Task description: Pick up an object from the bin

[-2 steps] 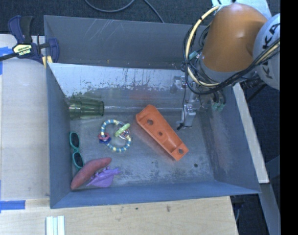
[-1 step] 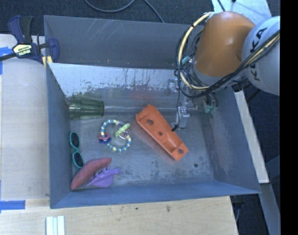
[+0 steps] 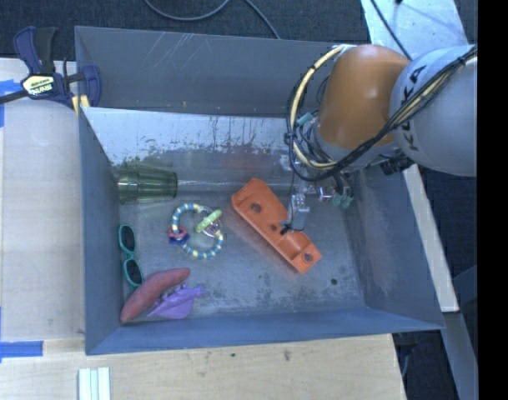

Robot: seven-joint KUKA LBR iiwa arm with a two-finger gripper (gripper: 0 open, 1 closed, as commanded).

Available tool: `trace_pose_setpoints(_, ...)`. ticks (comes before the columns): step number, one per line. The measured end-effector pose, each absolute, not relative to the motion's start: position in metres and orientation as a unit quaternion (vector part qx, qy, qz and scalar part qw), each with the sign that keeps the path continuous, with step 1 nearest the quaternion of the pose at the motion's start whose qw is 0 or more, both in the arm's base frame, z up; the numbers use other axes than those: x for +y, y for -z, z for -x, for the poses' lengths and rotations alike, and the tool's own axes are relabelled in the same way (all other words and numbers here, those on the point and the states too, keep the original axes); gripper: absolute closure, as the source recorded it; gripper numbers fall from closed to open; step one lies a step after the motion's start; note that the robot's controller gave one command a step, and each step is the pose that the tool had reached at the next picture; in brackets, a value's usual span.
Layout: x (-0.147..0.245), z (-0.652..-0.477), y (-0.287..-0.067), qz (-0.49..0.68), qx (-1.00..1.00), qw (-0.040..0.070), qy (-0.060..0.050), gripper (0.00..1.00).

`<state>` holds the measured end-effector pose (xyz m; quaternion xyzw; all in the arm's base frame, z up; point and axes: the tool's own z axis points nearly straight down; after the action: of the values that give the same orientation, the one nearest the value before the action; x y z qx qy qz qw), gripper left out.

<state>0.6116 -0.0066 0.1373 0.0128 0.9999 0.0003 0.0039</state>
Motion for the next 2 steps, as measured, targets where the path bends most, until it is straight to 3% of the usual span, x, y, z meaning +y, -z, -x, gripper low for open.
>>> trace_pose_setpoints(1, -0.011, -0.592, -0.100, -0.081, 0.997, 0.006, 0.000, 0.00)
trace_pose_setpoints(2, -0.012, -0.596, -0.090, -0.120, 0.993, 0.006, -0.001, 0.00)
